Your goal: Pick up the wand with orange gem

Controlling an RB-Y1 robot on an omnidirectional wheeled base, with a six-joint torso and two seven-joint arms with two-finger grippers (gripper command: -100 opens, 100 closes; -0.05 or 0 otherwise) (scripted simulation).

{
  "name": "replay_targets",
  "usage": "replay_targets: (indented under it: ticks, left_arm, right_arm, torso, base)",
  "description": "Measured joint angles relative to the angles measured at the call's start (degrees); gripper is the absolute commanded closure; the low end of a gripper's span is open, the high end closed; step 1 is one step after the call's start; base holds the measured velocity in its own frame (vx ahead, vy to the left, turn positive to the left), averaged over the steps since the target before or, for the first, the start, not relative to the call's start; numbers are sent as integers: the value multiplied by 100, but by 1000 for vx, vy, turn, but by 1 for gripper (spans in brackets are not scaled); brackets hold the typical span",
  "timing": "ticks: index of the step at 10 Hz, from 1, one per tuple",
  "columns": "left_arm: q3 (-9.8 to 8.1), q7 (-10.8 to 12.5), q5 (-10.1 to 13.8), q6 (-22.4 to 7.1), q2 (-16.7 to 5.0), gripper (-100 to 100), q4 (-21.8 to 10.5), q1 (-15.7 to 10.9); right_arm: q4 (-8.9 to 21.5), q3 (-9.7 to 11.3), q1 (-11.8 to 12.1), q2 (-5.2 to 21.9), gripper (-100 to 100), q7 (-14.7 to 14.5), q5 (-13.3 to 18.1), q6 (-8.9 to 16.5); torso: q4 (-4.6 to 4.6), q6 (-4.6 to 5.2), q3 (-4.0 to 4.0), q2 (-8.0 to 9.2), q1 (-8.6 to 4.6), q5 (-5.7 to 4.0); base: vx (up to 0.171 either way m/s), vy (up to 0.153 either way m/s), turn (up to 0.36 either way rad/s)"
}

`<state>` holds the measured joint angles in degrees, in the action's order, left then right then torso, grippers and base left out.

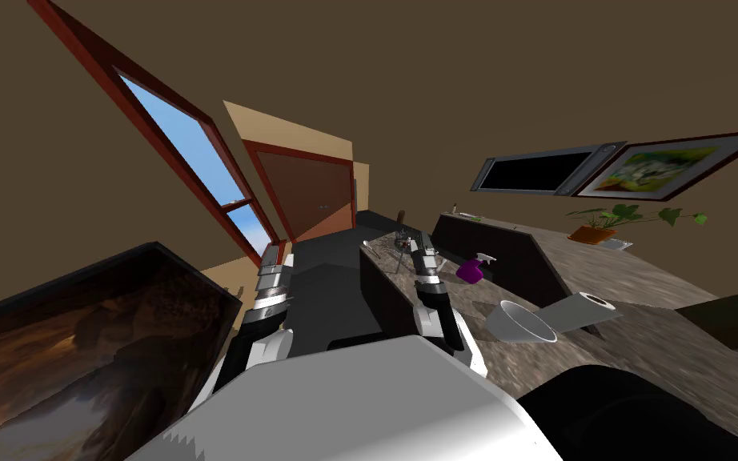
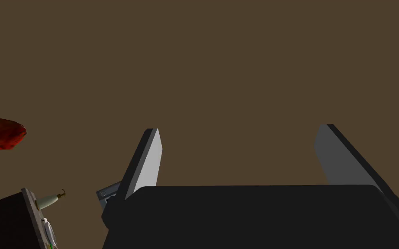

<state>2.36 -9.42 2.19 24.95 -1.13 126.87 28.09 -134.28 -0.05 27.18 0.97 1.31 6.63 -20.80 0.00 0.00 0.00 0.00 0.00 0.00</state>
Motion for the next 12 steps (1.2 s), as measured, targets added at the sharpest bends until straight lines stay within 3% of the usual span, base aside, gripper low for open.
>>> replay_targets:
  ticks: [5, 12]
  left_arm:
    - [0, 0, 0, 0, 0, 0, 0, 0]
    - [0, 0, 0, 0, 0, 0, 0, 0]
  right_arm:
    - [249, -21, 299, 735, -100, -71, 100, 68]
    - [878, -115, 1102, 1820, -100, -219, 317, 63]
  torso:
    - [1, -1, 4, 7, 7, 1]
    - [2, -1, 5, 8, 8, 2]
  base:
    - [-17, 21, 79]
    - [-19, 30, 100]
